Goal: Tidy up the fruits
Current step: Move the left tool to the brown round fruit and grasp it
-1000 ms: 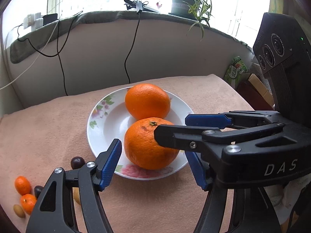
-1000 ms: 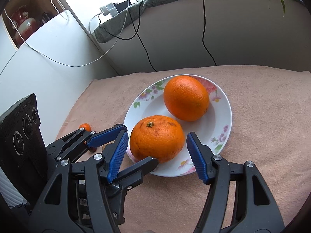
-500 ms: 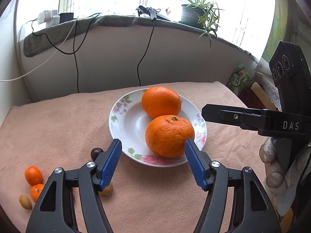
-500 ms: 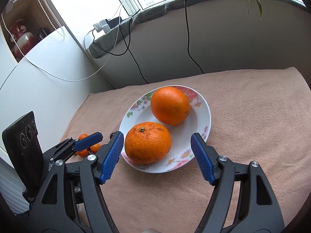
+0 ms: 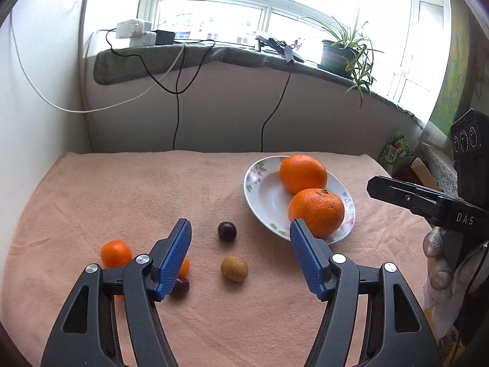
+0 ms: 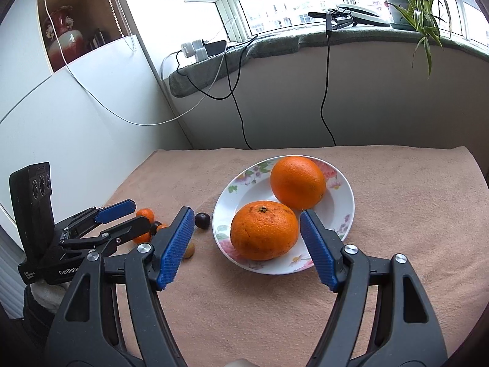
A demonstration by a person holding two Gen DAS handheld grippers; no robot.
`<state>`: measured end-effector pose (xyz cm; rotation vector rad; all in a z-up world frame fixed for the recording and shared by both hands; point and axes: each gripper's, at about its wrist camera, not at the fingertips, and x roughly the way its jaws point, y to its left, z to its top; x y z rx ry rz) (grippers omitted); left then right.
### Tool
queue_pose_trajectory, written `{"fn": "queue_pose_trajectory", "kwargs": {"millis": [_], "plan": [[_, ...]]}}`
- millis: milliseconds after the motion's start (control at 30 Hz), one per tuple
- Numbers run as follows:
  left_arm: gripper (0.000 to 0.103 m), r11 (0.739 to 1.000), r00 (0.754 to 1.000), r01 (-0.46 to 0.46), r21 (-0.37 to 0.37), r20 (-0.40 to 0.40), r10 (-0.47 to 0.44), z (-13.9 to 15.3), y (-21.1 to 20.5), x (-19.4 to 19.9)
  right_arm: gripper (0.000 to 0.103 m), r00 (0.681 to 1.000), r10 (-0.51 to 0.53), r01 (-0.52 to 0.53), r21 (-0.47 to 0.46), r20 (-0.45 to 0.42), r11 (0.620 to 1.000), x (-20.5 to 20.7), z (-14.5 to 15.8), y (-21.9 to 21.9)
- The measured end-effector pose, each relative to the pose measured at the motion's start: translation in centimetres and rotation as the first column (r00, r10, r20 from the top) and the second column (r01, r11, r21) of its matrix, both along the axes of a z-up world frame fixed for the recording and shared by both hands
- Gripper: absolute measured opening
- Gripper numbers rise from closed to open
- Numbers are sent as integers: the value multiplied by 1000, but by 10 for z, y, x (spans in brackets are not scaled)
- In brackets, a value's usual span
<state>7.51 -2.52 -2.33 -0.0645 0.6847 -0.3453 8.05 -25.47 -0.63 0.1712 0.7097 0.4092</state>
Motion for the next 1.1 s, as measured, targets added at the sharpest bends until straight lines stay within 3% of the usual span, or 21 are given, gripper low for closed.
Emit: {"fn": "queue_pose_trajectory", "kwargs": {"millis": [467,533,967,1100], "plan": [[67,977,976,-215,2,-30,215,-21,93,-29,74,991,132,-133,-36,-21,990,-4,-7,56],[66,973,973,-229,0,-39,229,-26,102,-31,67,987,159,-161,-48,-35,986,-4,-11,66],[42,965,959,-259,-46,-134,251,-60,133,-28,50,963,228,-245,-122,-141,962,8,-48,114],[39,967,959,-251,-51,-149,241,-65,136,-25,47,957,232,-257,-135,-173,957,15,-60,123]]}}
